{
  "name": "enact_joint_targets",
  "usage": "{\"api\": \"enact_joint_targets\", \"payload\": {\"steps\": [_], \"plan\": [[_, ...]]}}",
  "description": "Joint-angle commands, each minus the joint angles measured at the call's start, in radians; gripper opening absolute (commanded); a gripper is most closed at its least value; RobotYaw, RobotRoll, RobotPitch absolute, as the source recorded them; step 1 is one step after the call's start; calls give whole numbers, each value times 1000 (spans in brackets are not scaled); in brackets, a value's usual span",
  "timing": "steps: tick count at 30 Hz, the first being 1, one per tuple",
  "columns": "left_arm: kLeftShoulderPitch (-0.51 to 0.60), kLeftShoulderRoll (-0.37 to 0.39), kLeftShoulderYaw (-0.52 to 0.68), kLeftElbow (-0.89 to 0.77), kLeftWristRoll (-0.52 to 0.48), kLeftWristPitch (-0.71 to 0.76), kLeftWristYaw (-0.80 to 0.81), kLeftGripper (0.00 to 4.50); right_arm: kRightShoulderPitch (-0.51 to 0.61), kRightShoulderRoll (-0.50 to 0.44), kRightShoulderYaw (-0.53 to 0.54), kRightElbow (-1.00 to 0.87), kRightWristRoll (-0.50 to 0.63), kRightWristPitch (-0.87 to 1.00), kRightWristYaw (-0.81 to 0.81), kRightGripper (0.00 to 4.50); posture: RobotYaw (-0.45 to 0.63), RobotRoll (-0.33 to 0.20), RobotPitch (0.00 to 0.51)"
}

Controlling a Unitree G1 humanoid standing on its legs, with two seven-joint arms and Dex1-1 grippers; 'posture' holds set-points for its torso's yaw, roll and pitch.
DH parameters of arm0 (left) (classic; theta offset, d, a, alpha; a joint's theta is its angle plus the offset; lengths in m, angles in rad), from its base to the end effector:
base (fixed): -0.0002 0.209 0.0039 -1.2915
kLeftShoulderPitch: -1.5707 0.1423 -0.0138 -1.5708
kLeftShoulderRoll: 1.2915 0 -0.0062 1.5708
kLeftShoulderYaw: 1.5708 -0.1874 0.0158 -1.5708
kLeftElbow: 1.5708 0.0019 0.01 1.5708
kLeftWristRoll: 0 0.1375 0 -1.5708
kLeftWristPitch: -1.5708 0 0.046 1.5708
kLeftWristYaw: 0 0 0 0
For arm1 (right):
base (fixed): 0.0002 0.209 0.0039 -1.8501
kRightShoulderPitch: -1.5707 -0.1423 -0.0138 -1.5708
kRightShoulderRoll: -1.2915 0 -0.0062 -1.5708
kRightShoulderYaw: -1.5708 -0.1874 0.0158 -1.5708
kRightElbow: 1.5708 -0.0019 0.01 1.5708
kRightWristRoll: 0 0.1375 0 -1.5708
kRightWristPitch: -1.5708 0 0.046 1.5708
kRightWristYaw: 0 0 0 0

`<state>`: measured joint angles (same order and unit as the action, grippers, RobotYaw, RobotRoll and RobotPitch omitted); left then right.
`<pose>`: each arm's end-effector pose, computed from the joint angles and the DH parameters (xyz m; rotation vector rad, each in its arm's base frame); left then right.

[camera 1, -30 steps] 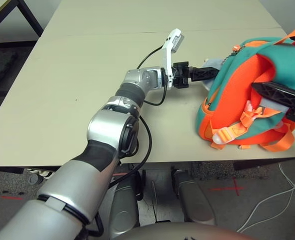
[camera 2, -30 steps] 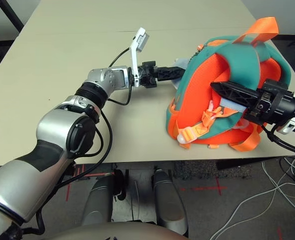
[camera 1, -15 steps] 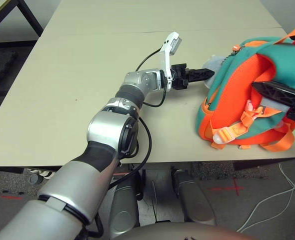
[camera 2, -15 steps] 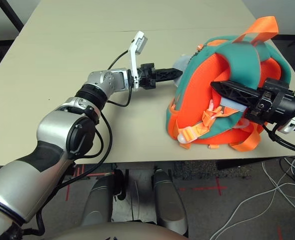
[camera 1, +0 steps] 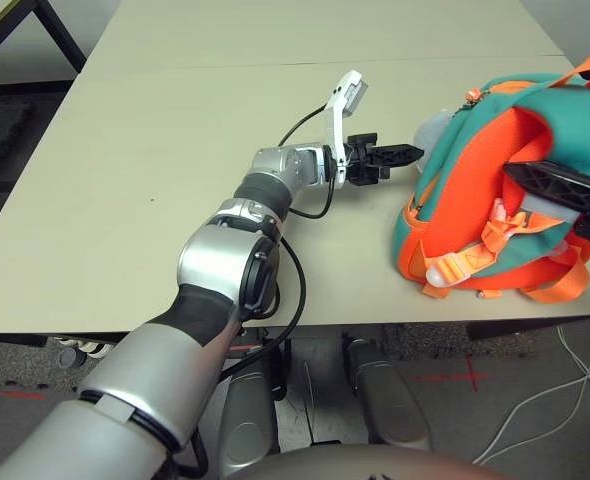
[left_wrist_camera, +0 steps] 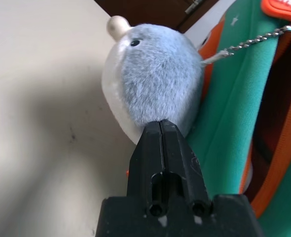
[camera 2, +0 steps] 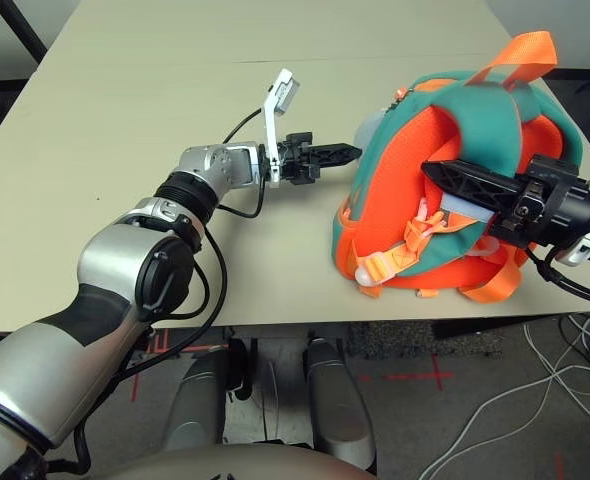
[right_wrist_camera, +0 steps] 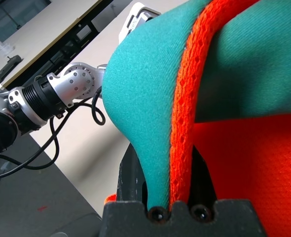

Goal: Put the pencil case into the backpack and zip it.

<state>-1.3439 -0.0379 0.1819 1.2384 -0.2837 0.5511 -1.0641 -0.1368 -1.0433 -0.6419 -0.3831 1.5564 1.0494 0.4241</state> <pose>0.3677 0.0467 0.1802 -0.4698 0.4037 -1.3641 0.1684 -0.2917 0.2533 0.2324 0.1549 0.8116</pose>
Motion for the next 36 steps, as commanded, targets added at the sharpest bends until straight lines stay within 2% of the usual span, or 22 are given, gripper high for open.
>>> {"api": "enact_joint_targets", "payload": {"steps": [1, 5, 9, 14, 26, 36], "plan": [[8, 36, -67, -22, 64, -55, -74, 0, 4, -10, -5, -7, 10, -2, 9, 54, -309, 0, 223], [-3, 112, -115, -24, 113, -142, -128, 922, 8, -17, -13, -5, 12, 2, 13, 54, -308, 0, 224], [-11, 144, -113, 6, 122, -175, -126, 2462, 8, -24, -13, -2, 15, 4, 14, 54, -310, 0, 224], [-9, 120, -74, 37, 100, -191, -103, 4446, 4, -37, -11, -4, 34, 9, 9, 54, -336, 0, 235], [0, 28, 40, 68, 47, -178, -110, 4500, 60, -92, -61, -30, 138, 28, -43, 54, -427, 0, 253], [21, 2, 45, 69, 61, -181, -93, 4500, 79, -114, -68, -30, 170, 17, -62, 54, -437, 0, 254]]}}
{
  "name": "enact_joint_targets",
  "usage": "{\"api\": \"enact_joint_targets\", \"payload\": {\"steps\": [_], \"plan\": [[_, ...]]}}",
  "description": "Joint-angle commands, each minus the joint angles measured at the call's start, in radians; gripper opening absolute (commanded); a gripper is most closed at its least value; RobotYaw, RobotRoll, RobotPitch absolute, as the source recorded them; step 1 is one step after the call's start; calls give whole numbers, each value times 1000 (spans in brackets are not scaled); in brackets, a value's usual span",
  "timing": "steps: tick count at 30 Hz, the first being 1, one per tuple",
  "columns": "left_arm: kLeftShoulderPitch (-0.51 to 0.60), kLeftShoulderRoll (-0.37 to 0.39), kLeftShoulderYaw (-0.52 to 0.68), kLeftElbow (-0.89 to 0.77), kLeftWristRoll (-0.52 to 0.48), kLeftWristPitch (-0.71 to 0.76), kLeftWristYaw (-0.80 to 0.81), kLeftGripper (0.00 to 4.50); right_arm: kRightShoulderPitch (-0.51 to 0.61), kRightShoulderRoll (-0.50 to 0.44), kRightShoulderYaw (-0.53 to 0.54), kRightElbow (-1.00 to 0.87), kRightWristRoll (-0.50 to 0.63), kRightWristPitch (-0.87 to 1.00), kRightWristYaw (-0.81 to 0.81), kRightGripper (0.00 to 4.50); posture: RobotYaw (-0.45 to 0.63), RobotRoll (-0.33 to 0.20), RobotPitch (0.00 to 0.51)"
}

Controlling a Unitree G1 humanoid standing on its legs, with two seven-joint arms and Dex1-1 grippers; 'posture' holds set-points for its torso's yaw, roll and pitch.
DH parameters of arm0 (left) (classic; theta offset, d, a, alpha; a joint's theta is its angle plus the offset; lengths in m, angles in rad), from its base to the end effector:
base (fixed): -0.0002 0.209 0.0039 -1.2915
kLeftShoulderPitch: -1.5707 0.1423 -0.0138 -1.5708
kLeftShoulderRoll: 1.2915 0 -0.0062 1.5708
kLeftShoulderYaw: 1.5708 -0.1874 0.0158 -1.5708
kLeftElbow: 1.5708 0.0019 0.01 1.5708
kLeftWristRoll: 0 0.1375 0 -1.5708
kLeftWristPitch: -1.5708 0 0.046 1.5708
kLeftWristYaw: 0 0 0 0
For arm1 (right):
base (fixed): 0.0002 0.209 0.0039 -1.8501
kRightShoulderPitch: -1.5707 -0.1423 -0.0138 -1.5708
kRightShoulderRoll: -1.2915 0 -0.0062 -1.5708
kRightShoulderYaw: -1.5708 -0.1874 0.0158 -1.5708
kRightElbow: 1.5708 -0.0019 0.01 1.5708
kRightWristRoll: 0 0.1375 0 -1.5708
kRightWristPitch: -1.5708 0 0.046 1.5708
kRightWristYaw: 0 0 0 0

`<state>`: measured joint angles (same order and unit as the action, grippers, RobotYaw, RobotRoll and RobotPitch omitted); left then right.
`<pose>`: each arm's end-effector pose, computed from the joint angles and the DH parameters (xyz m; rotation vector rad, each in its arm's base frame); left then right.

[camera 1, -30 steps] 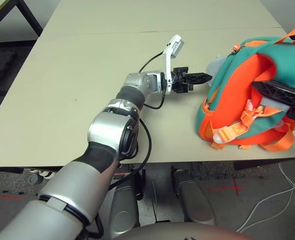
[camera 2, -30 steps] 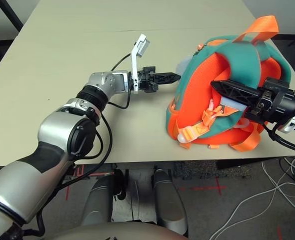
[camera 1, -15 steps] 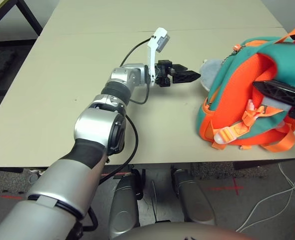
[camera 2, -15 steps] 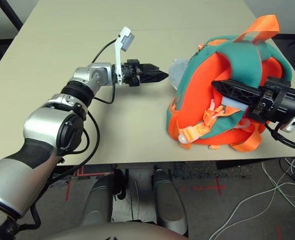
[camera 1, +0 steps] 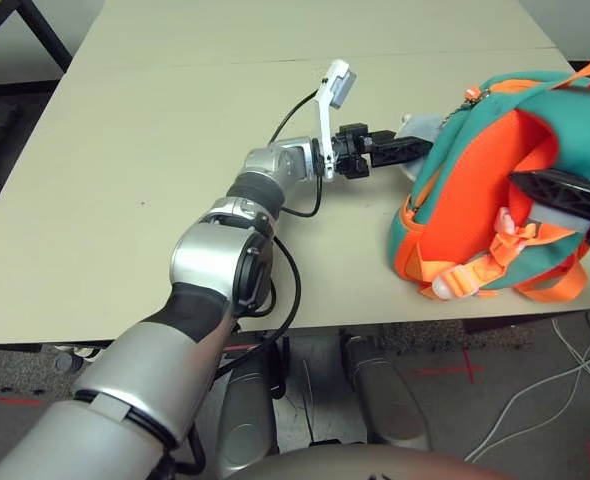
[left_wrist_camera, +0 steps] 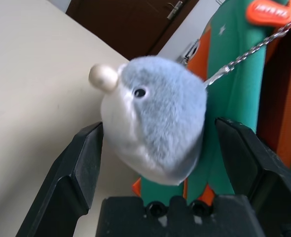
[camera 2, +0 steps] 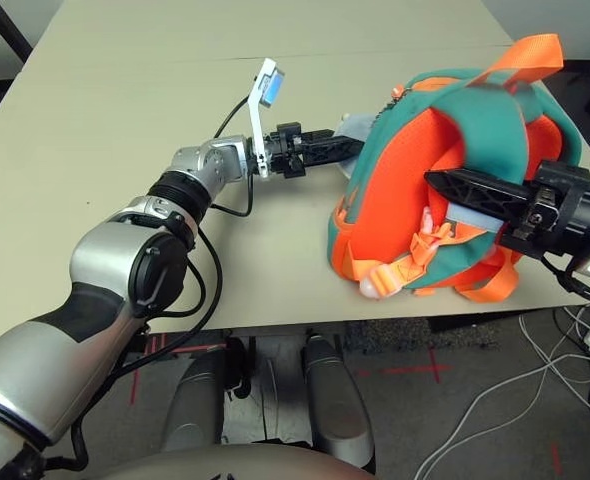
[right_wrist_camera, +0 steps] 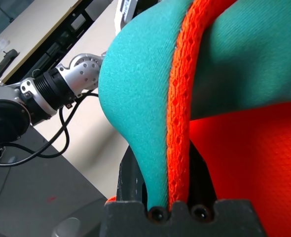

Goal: Put the pencil case into the backpack and zip it.

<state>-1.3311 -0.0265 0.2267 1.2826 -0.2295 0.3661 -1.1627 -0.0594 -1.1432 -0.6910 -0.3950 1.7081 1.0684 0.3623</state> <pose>0.3719 0.0560 0.1759 -0.4280 0.2509 -1.4147 0.1571 -0.2904 0.2643 0.2314 0.2268 0.8149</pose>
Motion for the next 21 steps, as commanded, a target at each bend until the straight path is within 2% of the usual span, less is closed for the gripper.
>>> {"api": "enact_joint_targets", "payload": {"steps": [1, 5, 9, 15, 17, 18, 21], "plan": [[9, -8, 0, 26, 7, 7, 3, 4500, 0, -16, -16, -17, 18, -4, 0, 54, -428, 0, 249], [8, -3, -8, 27, 12, 18, -18, 4500, -14, -17, 0, -10, 12, -10, 2, 54, -425, 0, 249], [6, 2, -12, 26, 14, 31, -34, 3200, -25, -14, 13, -8, 7, -13, 3, 54, -421, 0, 249], [1, -2, -20, 20, 17, 14, -60, 861, -28, -7, 22, -10, 2, -18, 2, 54, -420, 0, 250], [0, -5, -24, 17, 19, -1, -66, 219, -27, -4, 23, -10, 0, -19, 3, 54, -416, 0, 249], [-1, -6, -25, 15, 19, -9, -67, 13, -27, -2, 23, -11, -2, -20, 4, 54, -413, 0, 250], [-6, -1, -33, 12, 26, -23, -63, 0, -32, 1, 31, -6, -11, -23, 7, 54, -387, 0, 254]]}}
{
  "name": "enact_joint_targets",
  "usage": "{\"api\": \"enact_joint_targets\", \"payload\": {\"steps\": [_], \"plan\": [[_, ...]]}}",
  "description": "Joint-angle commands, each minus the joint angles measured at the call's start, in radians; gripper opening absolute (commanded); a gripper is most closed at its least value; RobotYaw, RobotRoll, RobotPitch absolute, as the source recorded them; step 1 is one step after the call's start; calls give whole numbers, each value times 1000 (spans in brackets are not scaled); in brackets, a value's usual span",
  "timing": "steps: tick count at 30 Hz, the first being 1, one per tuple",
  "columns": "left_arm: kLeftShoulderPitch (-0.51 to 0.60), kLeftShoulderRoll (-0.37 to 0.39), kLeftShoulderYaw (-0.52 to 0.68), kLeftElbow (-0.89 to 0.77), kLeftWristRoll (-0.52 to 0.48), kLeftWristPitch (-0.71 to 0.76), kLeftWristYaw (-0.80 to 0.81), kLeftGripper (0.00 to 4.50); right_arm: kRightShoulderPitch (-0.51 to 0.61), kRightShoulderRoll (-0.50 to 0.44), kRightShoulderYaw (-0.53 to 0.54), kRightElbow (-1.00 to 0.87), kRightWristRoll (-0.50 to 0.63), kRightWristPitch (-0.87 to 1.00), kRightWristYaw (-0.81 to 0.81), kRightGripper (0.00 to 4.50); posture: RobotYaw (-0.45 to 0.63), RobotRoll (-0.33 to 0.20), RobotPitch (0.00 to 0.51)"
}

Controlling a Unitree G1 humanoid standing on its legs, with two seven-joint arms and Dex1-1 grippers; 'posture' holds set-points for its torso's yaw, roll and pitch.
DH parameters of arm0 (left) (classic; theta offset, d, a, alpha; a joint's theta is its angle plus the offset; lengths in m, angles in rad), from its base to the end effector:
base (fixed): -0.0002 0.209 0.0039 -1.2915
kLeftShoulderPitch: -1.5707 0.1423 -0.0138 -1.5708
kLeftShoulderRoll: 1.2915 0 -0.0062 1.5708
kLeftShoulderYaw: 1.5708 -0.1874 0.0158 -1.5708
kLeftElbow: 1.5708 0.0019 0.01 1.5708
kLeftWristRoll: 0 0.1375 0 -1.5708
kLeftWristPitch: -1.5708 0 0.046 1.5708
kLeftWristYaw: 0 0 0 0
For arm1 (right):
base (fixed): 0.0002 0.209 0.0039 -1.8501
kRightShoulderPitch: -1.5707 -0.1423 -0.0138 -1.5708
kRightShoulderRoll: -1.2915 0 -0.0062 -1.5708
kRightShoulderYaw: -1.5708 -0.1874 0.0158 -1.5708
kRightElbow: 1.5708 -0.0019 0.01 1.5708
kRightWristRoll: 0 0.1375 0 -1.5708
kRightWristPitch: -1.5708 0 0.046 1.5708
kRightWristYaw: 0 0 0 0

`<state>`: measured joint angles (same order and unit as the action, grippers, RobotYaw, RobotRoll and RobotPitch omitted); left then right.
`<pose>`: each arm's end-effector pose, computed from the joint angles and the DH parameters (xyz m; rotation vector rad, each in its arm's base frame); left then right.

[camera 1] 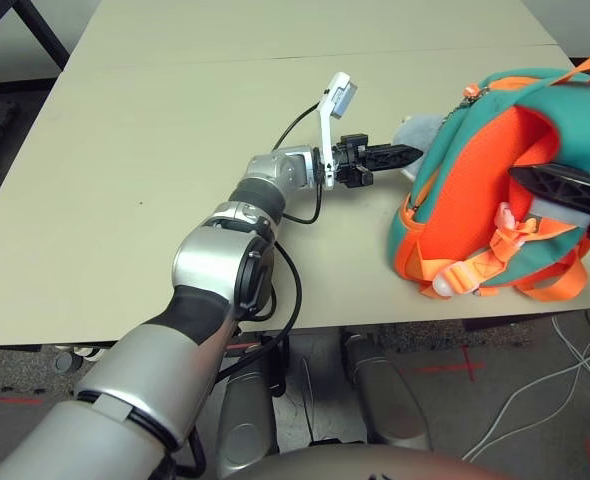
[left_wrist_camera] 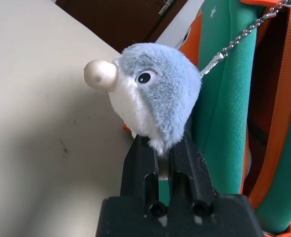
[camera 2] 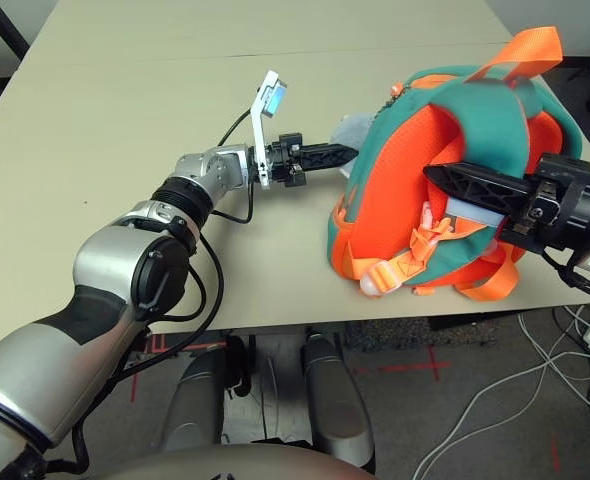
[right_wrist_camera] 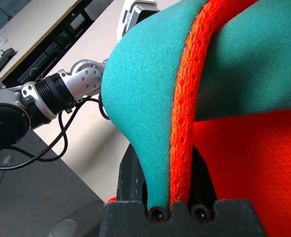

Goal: Put the pencil case into the backpack and zip it.

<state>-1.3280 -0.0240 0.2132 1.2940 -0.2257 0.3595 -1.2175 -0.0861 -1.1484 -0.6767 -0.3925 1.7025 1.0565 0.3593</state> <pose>0.3717 0.0568 0.1732 -0.4256 0.2562 -1.4641 0.1593 -0.2889 0.2675 0.2183 0.2071 0.8182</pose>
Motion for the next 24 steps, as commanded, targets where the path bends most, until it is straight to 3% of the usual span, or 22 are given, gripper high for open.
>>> {"api": "enact_joint_targets", "payload": {"steps": [1, 5, 9, 12, 16, 20, 24], "plan": [[-14, 5, -24, -3, 24, -13, -16, 0, -7, 7, 19, -6, -9, -12, 13, 54, -381, 0, 254], [-42, 93, -73, -62, 39, 32, -125, 0, -18, 20, 39, 6, -44, -15, 34, 54, -330, 0, 253], [-3, 190, -172, -241, 38, 152, -289, 0, -33, 39, 68, 27, -96, -23, 69, 54, -275, 0, 248], [101, 266, -253, -536, -10, 334, -351, 0, -47, 59, 99, 41, -145, -34, 101, 54, -240, 0, 244], [319, 359, -372, -1007, -114, 571, -352, 0, -83, 98, 151, 57, -199, -49, 133, 54, -202, 0, 236], [468, 358, -464, -1143, -122, 591, -268, 0, -110, 130, 179, 65, -238, -55, 151, 54, -196, 0, 231], [547, 323, -561, -1082, -67, 509, -184, 0, -108, 148, 175, 62, -260, -53, 160, 54, -206, 0, 227]]}}
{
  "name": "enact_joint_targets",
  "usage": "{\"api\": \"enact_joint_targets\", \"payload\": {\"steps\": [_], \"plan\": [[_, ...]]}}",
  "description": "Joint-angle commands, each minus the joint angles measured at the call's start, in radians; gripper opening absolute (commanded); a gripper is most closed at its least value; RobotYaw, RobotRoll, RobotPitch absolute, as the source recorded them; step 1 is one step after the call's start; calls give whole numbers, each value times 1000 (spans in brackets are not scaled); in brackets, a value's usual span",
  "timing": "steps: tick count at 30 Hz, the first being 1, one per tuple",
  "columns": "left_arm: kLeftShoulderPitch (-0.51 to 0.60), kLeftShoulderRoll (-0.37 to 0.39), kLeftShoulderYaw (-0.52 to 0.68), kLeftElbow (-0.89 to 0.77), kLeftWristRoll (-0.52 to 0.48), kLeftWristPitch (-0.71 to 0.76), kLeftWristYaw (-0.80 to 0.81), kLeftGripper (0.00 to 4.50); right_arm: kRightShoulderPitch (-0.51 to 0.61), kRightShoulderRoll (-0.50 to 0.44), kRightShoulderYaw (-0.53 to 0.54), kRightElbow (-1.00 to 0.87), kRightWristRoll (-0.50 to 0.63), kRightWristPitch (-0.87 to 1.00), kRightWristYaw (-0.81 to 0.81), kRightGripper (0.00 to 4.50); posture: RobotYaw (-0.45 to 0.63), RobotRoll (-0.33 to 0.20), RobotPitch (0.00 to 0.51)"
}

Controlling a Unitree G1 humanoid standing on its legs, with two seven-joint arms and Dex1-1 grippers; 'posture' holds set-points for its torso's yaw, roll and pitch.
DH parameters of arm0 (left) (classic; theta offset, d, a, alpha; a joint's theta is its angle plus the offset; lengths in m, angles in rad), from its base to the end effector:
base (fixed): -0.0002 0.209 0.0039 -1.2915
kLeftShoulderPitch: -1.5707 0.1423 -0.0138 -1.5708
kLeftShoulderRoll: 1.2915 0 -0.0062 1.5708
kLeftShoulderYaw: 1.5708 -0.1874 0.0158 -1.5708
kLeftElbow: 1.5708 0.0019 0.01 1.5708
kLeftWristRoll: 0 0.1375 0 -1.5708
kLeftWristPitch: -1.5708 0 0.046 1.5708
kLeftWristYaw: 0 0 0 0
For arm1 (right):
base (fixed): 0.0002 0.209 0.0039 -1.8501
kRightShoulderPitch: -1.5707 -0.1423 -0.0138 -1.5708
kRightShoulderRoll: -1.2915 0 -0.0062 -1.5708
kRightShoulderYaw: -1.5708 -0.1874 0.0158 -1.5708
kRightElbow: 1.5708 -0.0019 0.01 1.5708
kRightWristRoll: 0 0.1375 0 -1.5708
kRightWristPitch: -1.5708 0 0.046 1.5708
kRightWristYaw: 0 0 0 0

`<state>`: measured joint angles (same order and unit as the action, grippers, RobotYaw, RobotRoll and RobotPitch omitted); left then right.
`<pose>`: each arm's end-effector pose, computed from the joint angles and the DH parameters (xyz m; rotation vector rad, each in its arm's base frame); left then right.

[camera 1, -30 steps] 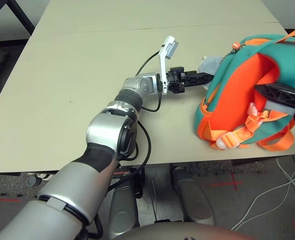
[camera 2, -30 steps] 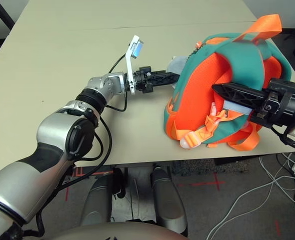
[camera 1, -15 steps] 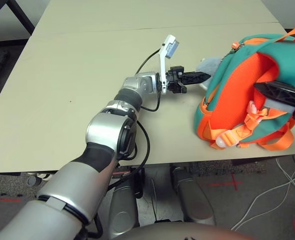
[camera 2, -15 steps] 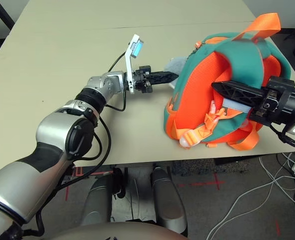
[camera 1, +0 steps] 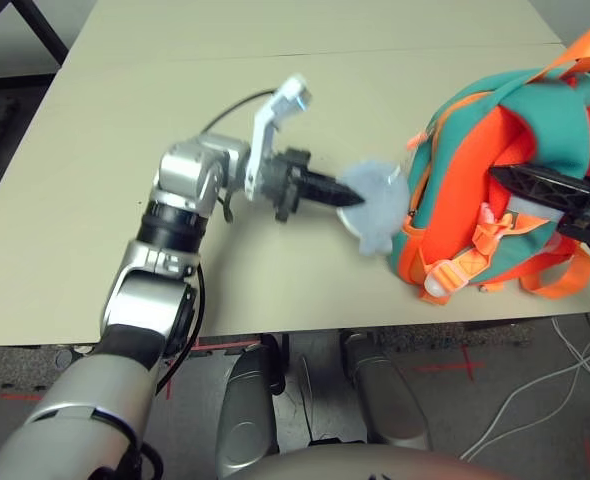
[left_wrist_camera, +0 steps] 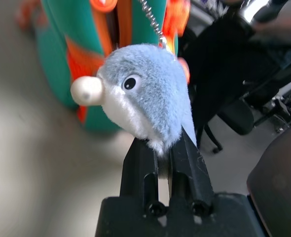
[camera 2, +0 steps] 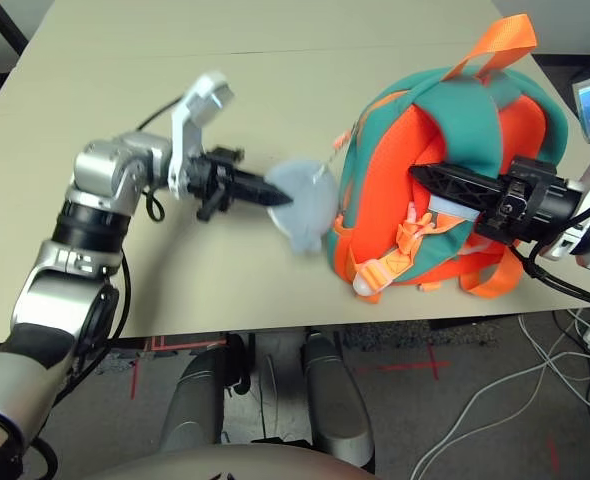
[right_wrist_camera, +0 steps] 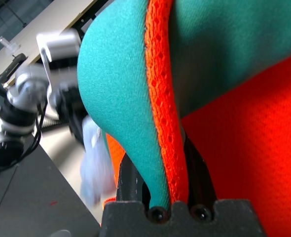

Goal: Put the pencil case into the backpack and zip it.

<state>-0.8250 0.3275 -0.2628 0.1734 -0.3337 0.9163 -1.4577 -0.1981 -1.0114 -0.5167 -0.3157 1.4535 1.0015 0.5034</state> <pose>0.3167 0.1213 0.1735 -0.0333 0.5127 -1.7292 0.1873 -0.2909 0.2401 0.2605 0.1663 0.8448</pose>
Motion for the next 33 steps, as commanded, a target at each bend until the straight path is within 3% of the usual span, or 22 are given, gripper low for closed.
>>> {"api": "enact_joint_targets", "payload": {"steps": [1, 6, 11, 12, 15, 18, 19, 21, 23, 24, 27, 29, 33], "plan": [[53, -43, -108, 76, 61, -79, 79, 0, 9, 14, 10, -16, -15, 3, 16, 54, -213, 0, 227], [79, -108, -192, 201, 120, -183, 134, 0, 51, 26, -29, -42, -14, 5, 5, 54, -241, 0, 222], [84, -126, -170, 163, 98, -167, 169, 0, 115, 0, -79, -67, -20, 29, 2, 54, -262, 0, 207], [80, -117, -131, 117, 71, -130, 190, 0, 145, -22, -113, -77, -18, 47, 19, 404, -267, 0, 204], [85, -15, 50, -153, -105, 109, 213, 987, 248, -126, -316, -73, 102, 185, 52, 1469, -275, 0, 200], [129, 182, 200, -395, -320, 376, 161, 2200, 352, -197, -558, -33, 203, 341, 89, 2671, -262, 0, 197], [153, 279, 259, -440, -381, 439, 132, 2534, 387, -213, -672, -1, 212, 399, 92, 3006, -258, 0, 197], [185, 406, 397, -423, -428, 499, 153, 3297, 447, -247, -871, 71, 153, 500, 102, 3766, -270, 0, 198], [189, 441, 507, -338, -413, 494, 237, 4072, 488, -270, -971, 119, 50, 534, 135, 4465, -264, 0, 199], [189, 451, 540, -282, -374, 443, 290, 4473, 504, -276, -983, 151, -15, 515, 153, 4500, -249, 0, 196], [170, 442, 584, -113, -229, 207, 474, 4492, 539, -275, -924, 250, -214, 365, 241, 4500, -204, 0, 192], [123, 407, 621, 82, -101, -68, 675, 4492, 504, -256, -772, 353, -387, 122, 273, 4500, -197, 0, 189], [68, 349, 661, 390, 52, -515, 989, 4492, 131, -124, -322, 579, -671, -357, 174, 4500, -163, 0, 185]]}}
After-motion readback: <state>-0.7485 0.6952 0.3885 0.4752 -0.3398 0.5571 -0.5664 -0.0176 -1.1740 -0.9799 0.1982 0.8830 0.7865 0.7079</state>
